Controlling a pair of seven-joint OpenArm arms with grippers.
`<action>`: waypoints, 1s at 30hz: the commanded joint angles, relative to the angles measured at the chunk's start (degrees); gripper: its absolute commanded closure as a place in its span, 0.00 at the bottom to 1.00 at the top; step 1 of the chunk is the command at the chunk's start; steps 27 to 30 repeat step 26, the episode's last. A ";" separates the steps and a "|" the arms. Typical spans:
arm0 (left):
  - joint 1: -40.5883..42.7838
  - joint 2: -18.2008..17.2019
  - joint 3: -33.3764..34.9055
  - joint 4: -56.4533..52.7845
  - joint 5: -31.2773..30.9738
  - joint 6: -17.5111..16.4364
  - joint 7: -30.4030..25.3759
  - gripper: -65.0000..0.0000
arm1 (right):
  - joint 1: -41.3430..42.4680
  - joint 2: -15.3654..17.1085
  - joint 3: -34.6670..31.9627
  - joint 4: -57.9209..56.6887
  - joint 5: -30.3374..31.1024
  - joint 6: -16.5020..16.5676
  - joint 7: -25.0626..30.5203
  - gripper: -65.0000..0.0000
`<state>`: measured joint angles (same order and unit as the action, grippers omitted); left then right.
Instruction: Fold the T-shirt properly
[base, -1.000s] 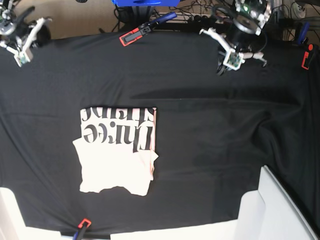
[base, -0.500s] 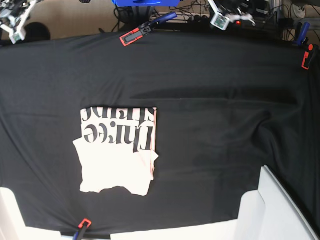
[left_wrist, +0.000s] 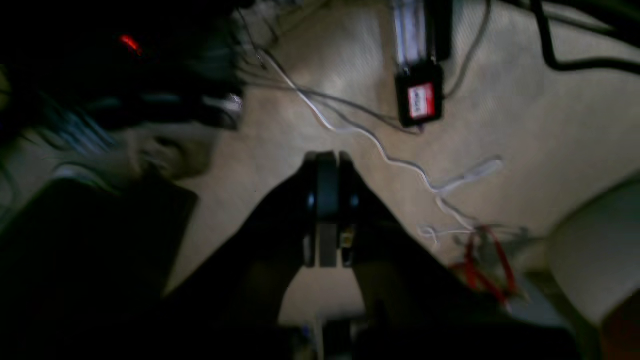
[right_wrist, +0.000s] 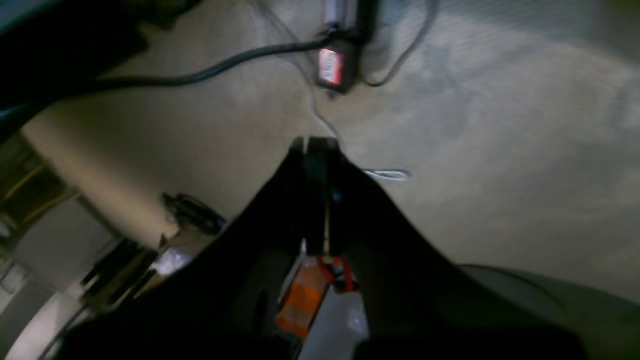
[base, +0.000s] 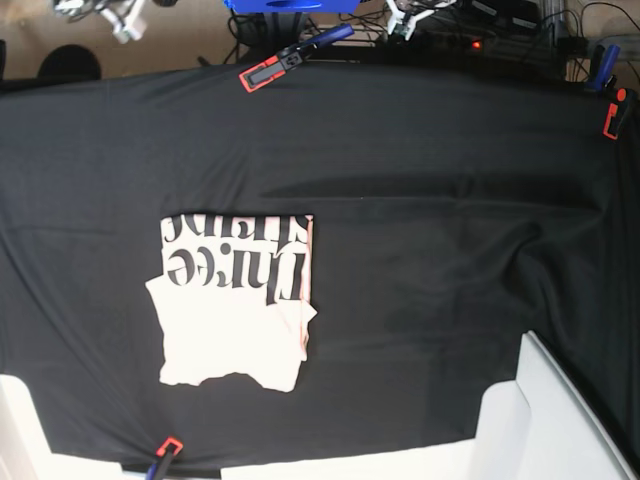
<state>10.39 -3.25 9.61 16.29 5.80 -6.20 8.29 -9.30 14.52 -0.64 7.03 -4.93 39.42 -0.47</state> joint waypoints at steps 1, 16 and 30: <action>-0.77 -0.58 -0.24 -1.74 0.04 0.17 -2.27 1.00 | -0.24 0.20 -1.77 -0.92 -0.39 0.58 1.39 1.00; -4.11 -0.58 -0.33 -6.67 -0.04 0.17 -9.66 1.00 | -0.15 -0.33 -6.52 -1.18 -0.04 -26.54 5.79 1.00; -4.28 -0.49 -0.42 -6.67 -0.04 0.17 -10.10 1.00 | 0.38 -1.82 -6.52 -1.18 -0.04 -26.80 5.79 1.00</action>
